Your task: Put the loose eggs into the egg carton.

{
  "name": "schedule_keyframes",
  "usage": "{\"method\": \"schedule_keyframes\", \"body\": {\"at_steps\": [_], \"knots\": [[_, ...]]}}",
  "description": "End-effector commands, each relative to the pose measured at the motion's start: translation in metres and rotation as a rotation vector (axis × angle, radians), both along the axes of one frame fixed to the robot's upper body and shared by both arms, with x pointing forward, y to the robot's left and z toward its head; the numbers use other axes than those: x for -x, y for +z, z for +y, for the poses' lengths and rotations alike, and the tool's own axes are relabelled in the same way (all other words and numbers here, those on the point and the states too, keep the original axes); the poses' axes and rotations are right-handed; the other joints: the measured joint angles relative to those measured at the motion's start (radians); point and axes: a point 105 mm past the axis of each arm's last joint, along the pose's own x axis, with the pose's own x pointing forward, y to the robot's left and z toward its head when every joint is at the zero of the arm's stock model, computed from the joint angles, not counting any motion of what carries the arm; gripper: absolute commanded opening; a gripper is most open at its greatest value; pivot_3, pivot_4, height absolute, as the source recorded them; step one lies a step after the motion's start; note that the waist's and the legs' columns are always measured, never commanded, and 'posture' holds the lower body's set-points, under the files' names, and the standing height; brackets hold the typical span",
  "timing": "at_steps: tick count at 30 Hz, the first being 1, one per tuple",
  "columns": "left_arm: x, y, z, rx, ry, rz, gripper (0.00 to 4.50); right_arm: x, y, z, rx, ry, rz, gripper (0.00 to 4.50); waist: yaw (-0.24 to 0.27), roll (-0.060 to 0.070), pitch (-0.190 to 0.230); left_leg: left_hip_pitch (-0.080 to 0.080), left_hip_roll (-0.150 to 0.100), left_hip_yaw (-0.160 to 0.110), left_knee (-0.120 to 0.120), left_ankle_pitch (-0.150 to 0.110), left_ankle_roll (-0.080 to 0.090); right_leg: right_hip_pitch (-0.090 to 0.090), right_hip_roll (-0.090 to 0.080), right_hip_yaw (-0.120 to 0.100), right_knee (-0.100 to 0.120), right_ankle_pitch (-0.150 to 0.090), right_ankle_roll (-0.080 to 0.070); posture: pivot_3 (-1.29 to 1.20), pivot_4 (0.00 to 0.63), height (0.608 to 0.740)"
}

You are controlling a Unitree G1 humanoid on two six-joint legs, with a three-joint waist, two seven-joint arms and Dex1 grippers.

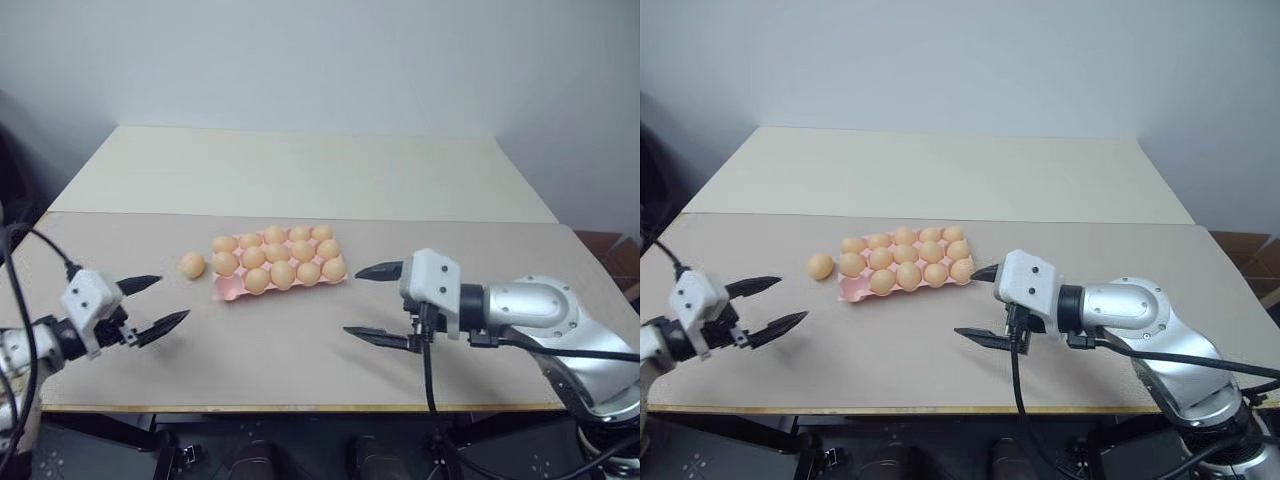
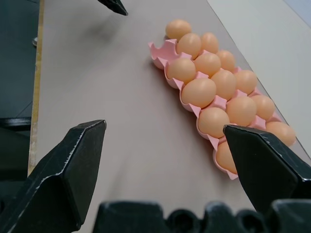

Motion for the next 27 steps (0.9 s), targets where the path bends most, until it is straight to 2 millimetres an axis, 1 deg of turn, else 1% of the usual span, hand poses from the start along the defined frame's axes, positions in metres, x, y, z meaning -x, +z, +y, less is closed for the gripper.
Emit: {"method": "schedule_keyframes", "body": {"at_steps": [1,4,9,11,14,16,19,20,21,24,27], "knots": [[0.006,0.020,0.002,-0.017,0.025,-0.073,4.24,0.003,0.013,0.000,-0.007,0.051,-0.051,4.50,0.004,0.000,0.000,0.000,0.000,0.000,0.000,0.000,0.000,0.000,0.000,-0.001,0.000,0.000,0.000,0.00,0.150,0.740],[0.009,0.020,0.005,-0.014,0.051,-0.077,4.24,0.003,0.013,-0.001,0.003,0.070,-0.048,4.50,0.004,0.000,0.000,0.000,0.000,0.000,0.000,-0.004,-0.007,0.000,0.000,-0.001,0.000,0.000,0.000,0.00,0.150,0.740],[0.012,0.020,0.008,-0.016,0.078,-0.084,4.24,0.002,0.011,0.000,0.011,0.077,-0.048,4.50,0.002,0.000,0.000,0.000,0.000,0.000,0.000,-0.004,-0.007,0.000,0.001,0.000,0.000,0.000,-0.001,0.00,0.150,0.740],[0.009,0.023,0.012,-0.013,0.108,-0.104,4.24,0.002,0.010,0.001,0.009,0.078,-0.048,4.50,0.002,0.000,0.000,0.000,0.000,0.000,0.000,-0.004,-0.007,0.000,0.001,0.000,0.000,0.000,-0.001,0.00,0.150,0.740],[-0.008,0.022,0.023,-0.015,0.198,-0.119,4.24,0.003,0.010,0.002,0.006,0.079,-0.046,4.50,0.006,0.000,0.000,0.000,0.000,0.000,0.000,-0.004,-0.007,0.000,0.000,0.000,0.000,0.000,-0.001,0.00,0.150,0.740],[-0.019,0.017,0.024,-0.011,0.218,-0.118,4.24,0.003,0.010,0.002,0.005,0.078,-0.045,4.50,0.010,0.000,0.000,0.000,0.000,0.000,0.000,-0.004,-0.007,0.000,0.001,-0.001,0.001,0.000,-0.001,0.00,0.150,0.740],[-0.037,0.008,0.018,0.016,0.206,-0.118,4.24,0.003,0.010,0.002,0.006,0.072,-0.046,4.50,0.012,0.000,0.000,0.000,0.000,0.001,0.000,-0.004,-0.007,0.000,0.000,-0.001,0.001,0.000,-0.001,0.00,0.150,0.740],[-0.044,0.003,0.016,0.022,0.212,-0.113,4.24,0.003,0.010,0.002,0.006,0.069,-0.046,4.50,0.014,0.000,0.000,0.000,0.000,0.001,0.000,-0.003,-0.004,0.000,0.000,-0.001,0.000,0.000,-0.001,0.00,0.150,0.740],[-0.052,-0.003,0.015,0.028,0.221,-0.109,4.24,0.003,0.010,0.001,0.007,0.065,-0.046,4.50,0.015,0.000,0.000,0.000,0.000,0.001,0.000,0.000,-0.001,0.000,0.000,-0.001,0.000,0.000,-0.001,0.00,0.150,0.740],[-0.074,-0.014,0.013,0.060,0.270,-0.110,4.24,0.004,0.010,0.001,0.006,0.050,-0.048,4.50,0.019,-0.001,0.000,-0.001,0.000,0.001,0.000,0.000,0.000,0.000,0.001,-0.001,0.000,0.003,-0.004,0.00,0.150,0.740],[-0.085,-0.022,0.006,0.074,0.251,-0.097,4.24,0.005,0.010,-0.001,0.003,0.034,-0.048,4.50,0.018,-0.001,-0.001,-0.001,0.000,0.001,0.000,0.000,0.000,0.000,0.001,-0.001,0.000,0.005,-0.002,0.00,0.150,0.740]]}}
